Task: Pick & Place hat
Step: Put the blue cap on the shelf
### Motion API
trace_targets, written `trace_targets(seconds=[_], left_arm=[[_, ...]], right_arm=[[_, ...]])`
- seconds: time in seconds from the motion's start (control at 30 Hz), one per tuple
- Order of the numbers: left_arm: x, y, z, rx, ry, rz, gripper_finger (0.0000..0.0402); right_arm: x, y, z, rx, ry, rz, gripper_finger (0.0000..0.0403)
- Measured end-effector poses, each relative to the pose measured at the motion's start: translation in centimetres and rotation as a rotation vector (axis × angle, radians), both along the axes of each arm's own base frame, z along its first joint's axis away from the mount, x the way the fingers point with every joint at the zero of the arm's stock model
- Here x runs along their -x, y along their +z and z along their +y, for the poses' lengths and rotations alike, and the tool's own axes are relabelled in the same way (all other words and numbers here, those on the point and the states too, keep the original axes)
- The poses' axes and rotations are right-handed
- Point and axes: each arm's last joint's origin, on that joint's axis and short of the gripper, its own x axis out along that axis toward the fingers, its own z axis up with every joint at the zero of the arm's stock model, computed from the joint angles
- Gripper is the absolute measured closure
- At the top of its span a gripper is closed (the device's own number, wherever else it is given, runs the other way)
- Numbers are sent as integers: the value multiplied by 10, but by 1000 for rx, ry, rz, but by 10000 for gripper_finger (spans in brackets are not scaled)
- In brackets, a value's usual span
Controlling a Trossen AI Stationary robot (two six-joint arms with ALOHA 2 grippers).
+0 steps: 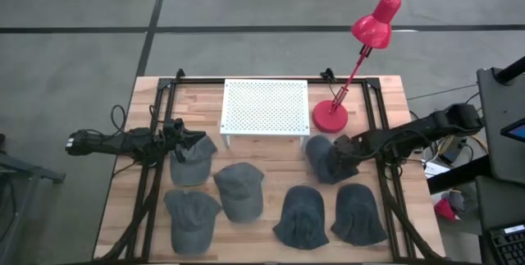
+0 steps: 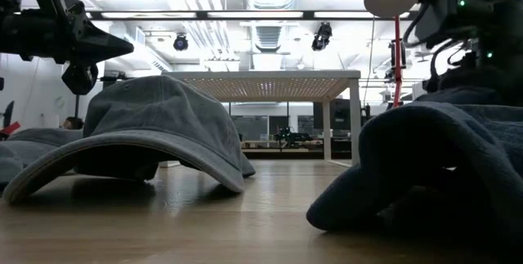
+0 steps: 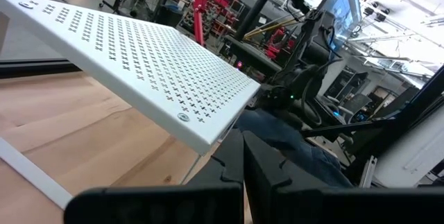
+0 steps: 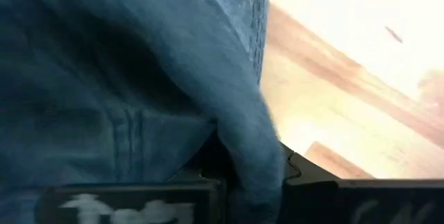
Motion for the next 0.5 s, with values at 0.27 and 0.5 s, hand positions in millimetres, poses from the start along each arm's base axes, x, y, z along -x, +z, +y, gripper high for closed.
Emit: trace_targets(seconds=[0.27, 0.5], left_arm=[[0, 0, 0, 2, 0, -3, 401], [0, 0, 0, 53, 1, -20, 401]], right_arm=[[13, 36, 1, -108, 66, -21, 376], [13, 90, 2, -155, 131, -271, 376]])
